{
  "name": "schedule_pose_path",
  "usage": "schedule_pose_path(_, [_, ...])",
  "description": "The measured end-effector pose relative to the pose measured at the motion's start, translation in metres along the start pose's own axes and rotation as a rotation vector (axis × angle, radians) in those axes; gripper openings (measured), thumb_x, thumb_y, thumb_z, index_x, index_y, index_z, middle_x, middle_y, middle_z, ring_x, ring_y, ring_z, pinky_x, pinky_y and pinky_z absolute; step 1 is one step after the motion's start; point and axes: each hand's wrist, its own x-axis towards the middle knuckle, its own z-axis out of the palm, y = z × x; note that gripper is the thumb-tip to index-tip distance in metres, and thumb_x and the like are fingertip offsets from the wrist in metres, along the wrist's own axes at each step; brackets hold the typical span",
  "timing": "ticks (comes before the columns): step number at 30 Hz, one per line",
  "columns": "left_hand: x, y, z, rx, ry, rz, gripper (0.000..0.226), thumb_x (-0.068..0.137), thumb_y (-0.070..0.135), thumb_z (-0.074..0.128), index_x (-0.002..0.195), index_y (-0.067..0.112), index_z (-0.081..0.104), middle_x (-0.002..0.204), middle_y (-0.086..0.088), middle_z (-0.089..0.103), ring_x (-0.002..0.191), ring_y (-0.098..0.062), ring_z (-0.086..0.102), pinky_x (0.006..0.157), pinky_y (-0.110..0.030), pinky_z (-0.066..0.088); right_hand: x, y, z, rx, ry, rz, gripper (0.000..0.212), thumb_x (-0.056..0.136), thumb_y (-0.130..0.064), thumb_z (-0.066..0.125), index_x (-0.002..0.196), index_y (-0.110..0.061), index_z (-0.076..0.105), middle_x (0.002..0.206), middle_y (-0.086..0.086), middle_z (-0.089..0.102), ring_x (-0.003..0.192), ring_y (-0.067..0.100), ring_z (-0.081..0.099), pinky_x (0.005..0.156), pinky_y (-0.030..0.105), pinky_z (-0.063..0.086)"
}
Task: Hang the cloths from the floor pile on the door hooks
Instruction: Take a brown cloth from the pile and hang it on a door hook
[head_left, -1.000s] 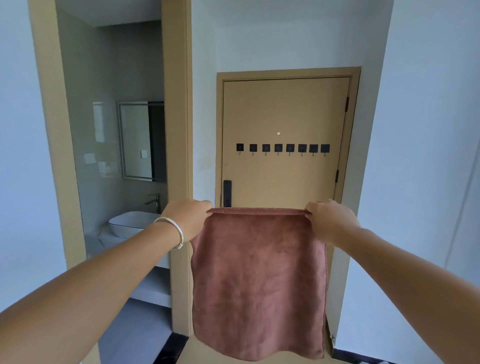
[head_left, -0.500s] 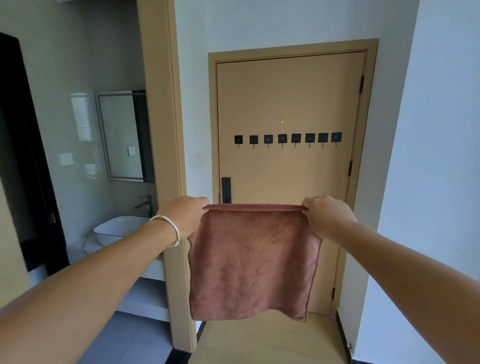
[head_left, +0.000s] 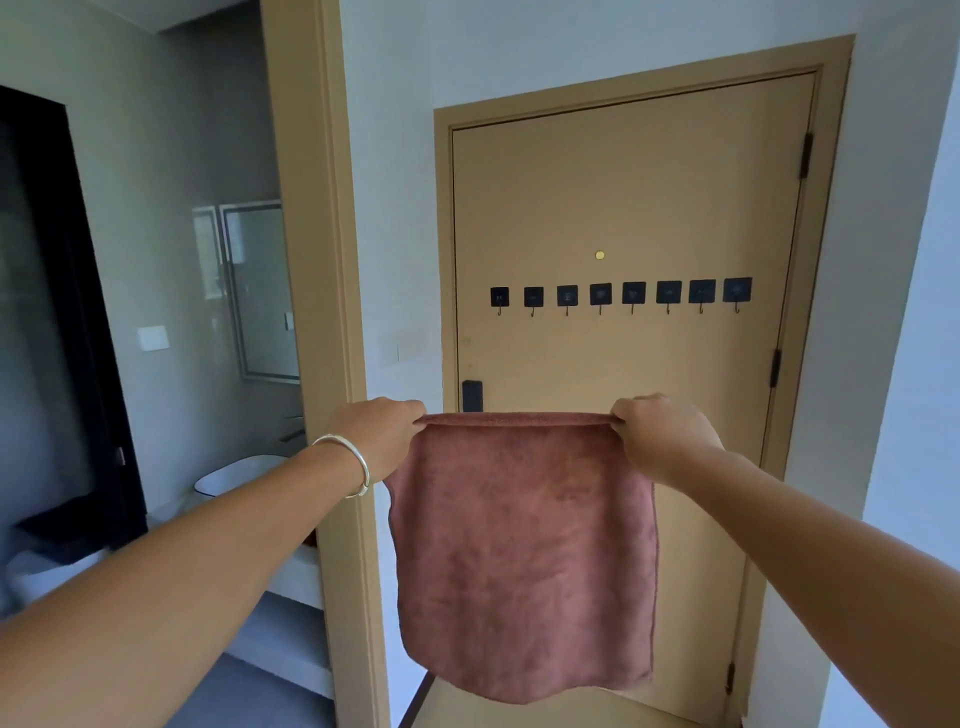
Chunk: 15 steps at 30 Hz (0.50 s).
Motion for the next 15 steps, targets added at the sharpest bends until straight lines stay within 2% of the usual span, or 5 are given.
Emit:
schedule_pose_path(4, [0.034, -0.003, 0.029, -0.012, -0.027, 0.016, 0.027, 0.102, 0.033, 0.032, 0.079, 0.022, 0.039, 0.063, 0.006, 0.043, 0.061, -0.021, 0.047, 0.056, -0.031, 0.034, 0.039, 0.011, 0.026, 0.025, -0.008, -0.005, 0.026, 0.100, -0.028, 0.033, 0.093, -0.018, 0.056, 0.091, 0.002, 0.060, 0.077, 0.021, 0.044, 0.062, 0.030, 0.034])
schedule_pose_path(9, [0.082, -0.022, 0.067, -0.017, 0.011, 0.007, 0.026, 0.102, 0.035, 0.032, 0.080, 0.023, 0.040, 0.060, 0.007, 0.042, 0.057, -0.018, 0.045, 0.051, -0.031, 0.026, 0.095, 0.012, 0.062, 0.029, -0.019, -0.026, 0.026, 0.100, -0.029, 0.034, 0.095, -0.018, 0.057, 0.091, 0.001, 0.060, 0.078, 0.020, 0.044, 0.065, 0.031, 0.036])
schedule_pose_path(12, [0.116, -0.038, 0.092, -0.026, 0.056, 0.014, 0.023, 0.102, 0.035, 0.031, 0.089, 0.024, 0.047, 0.064, 0.007, 0.046, 0.061, -0.020, 0.049, 0.051, -0.030, 0.025, 0.134, 0.008, 0.085, 0.002, -0.021, -0.026, 0.025, 0.100, -0.028, 0.035, 0.094, -0.019, 0.057, 0.093, 0.002, 0.061, 0.076, 0.020, 0.042, 0.064, 0.031, 0.035])
schedule_pose_path(15, [0.155, -0.056, 0.114, -0.079, 0.083, 0.017, 0.023, 0.102, 0.032, 0.031, 0.098, 0.023, 0.051, 0.073, 0.006, 0.053, 0.066, -0.021, 0.050, 0.056, -0.031, 0.030, 0.178, 0.000, 0.106, -0.025, -0.027, -0.011, 0.023, 0.099, -0.027, 0.034, 0.090, -0.021, 0.054, 0.094, 0.002, 0.062, 0.078, 0.020, 0.044, 0.065, 0.032, 0.035])
